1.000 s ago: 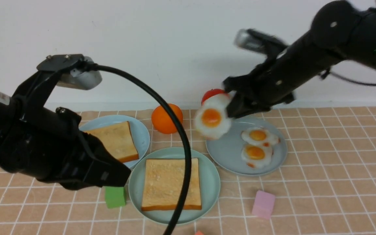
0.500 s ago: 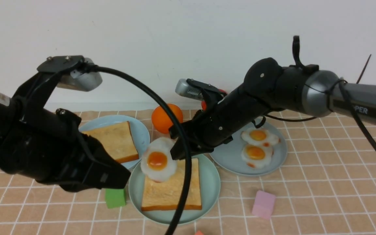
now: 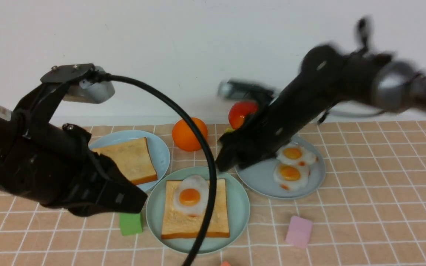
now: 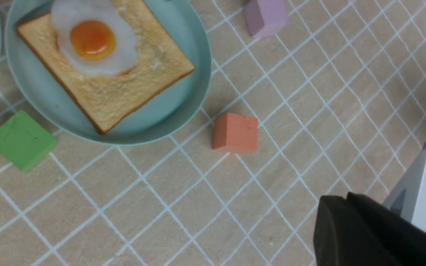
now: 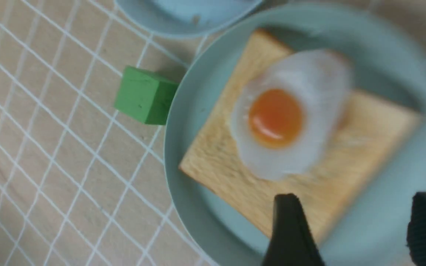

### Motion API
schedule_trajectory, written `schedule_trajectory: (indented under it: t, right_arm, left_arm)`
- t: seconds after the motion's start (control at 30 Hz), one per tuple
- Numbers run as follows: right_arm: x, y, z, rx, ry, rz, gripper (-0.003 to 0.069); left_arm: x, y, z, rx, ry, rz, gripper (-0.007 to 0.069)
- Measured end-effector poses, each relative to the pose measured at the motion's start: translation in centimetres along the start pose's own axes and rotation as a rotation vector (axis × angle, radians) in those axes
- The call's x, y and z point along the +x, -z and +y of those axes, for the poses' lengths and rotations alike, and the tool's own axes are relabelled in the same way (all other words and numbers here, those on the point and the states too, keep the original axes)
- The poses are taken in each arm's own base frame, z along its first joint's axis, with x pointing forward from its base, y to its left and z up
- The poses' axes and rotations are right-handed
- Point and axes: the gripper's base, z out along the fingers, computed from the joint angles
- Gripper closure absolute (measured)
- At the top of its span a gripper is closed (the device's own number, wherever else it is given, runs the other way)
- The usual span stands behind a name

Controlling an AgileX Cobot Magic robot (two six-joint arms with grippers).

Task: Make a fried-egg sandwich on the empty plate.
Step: Use the left arm to grab a slice of bread

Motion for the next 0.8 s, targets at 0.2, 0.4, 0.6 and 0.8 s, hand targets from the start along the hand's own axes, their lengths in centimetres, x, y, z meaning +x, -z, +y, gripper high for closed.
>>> schedule_trajectory:
  t: [0.2, 0.4, 0.6, 0.8]
  right_arm:
    - [0.3, 11.0, 2.2, 0.023, 0.074, -0.125, 0.0345]
    - [2.6, 17.1, 5.7, 0.059, 0.168, -0.158, 0.0531]
    - [7.3, 21.3, 9.0, 0.037, 0.211, -0.28, 0.0671]
    - [13.0, 21.1, 9.9, -0.001, 0.337, -0.342, 0.0672]
  left_arm:
    - [-2.1, -1.0, 2.4, -0.174, 0.227, -0.185, 0.0586]
    - [-3.4, -4.1, 6.6, -0.312, 0.521, -0.263, 0.0571]
    - [-4.4, -7.0, 14.7, -0.48, 0.785, -0.146, 0.0544]
    - [-6.2, -10.8, 20.2, -0.533, 0.827, -0.008, 0.0419]
